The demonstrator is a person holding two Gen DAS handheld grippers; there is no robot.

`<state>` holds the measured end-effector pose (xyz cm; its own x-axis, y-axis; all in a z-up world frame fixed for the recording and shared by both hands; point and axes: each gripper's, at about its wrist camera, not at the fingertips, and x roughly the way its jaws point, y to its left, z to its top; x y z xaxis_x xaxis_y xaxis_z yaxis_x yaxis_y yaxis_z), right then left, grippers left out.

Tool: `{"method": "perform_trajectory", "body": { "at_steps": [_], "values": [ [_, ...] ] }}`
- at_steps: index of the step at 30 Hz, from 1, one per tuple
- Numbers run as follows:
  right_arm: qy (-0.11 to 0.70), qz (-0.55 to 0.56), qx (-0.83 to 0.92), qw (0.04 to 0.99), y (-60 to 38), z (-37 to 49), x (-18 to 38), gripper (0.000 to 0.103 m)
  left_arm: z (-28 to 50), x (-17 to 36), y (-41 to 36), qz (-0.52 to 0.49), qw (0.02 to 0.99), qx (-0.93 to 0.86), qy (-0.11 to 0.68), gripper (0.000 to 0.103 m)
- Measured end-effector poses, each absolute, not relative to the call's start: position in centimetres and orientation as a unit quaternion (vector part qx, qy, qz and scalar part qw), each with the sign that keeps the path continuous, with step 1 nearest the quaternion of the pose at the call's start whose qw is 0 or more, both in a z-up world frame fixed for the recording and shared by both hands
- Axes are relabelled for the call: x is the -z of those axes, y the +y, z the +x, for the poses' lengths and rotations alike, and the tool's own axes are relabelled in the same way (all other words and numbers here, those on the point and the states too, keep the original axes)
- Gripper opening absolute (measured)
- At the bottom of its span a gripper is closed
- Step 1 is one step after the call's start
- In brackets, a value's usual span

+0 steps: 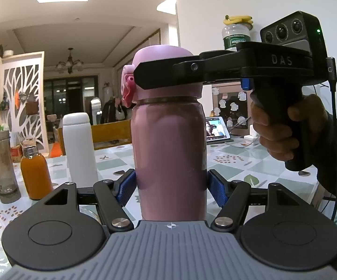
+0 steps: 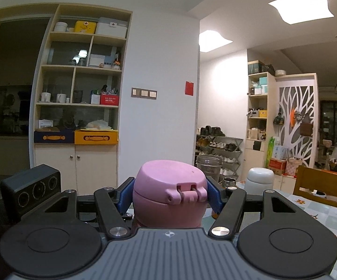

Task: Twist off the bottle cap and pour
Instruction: 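Keep twisting the lid with the right gripper until it comes loose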

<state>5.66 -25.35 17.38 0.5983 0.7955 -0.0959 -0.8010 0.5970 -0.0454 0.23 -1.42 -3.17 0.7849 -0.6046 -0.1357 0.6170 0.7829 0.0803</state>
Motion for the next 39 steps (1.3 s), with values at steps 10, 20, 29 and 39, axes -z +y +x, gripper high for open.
{"method": "perform_trajectory", "body": {
  "at_steps": [10,20,29,39],
  "values": [
    [0.039,-0.035,-0.432,0.900,-25.5,5.1,-16.9,0.068,0.2,3.2,-1.6,0.039,0.950,0.306,0.055,0.068],
    [0.051,-0.024,-0.406,0.912,-24.7,4.9,-16.2,0.073,0.5,3.1,-1.8,0.031,0.953,0.298,0.056,0.080],
    [0.057,-0.015,-0.399,0.915,-24.3,4.9,-15.9,0.073,0.2,3.0,-2.0,0.013,0.958,0.281,0.048,0.091],
    [0.059,-0.022,-0.396,0.916,-24.0,4.6,-15.9,0.066,-0.6,3.3,-1.9,-0.001,0.961,0.270,0.051,0.094]
  ]
}}
